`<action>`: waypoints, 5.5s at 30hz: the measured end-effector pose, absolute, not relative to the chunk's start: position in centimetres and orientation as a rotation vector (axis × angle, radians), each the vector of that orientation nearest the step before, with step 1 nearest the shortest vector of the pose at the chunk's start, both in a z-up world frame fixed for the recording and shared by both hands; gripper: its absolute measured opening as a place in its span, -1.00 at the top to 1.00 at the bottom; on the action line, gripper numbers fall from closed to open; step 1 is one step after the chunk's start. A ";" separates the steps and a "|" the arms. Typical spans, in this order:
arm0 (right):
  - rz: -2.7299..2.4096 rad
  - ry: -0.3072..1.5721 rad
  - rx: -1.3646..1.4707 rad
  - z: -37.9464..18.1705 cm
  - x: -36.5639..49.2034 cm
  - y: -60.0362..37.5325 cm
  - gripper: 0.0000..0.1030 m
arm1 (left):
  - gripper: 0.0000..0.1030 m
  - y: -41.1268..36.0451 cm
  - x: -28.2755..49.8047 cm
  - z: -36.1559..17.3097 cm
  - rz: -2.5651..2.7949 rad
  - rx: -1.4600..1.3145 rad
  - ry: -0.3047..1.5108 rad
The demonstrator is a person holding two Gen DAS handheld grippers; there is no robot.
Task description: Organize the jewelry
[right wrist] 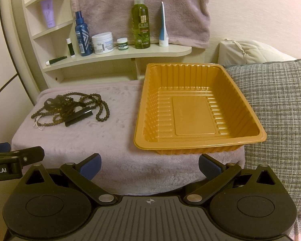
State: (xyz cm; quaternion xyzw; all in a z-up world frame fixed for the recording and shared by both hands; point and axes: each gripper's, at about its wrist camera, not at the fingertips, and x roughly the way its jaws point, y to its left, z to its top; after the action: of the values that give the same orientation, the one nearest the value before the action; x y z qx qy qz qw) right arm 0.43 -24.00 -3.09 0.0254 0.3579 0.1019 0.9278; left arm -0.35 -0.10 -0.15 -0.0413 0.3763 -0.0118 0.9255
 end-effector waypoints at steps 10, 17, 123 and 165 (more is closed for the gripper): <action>0.210 0.732 0.053 -3.0 0.4 -24.0 -0.99 | -0.97 -0.1 -0.3 -0.1 -0.025 -0.085 0.772; 0.210 0.732 0.053 -3.1 0.5 -24.0 -0.99 | -0.98 0.0 -0.4 -0.2 -0.027 -0.085 0.773; -0.035 0.490 -0.020 -2.2 8.5 -33.5 0.88 | 0.73 2.8 15.1 -5.4 -0.270 0.323 0.770; -0.014 0.486 0.010 -2.2 8.3 -33.5 0.88 | 0.74 -5.6 14.8 2.3 -0.416 0.272 0.655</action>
State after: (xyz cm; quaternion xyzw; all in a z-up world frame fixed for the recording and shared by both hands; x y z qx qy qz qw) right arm 8.29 -33.45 -2.20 0.0051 0.2406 -0.0069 0.9706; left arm 14.83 -5.55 2.31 0.1323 0.3184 -0.2021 0.9167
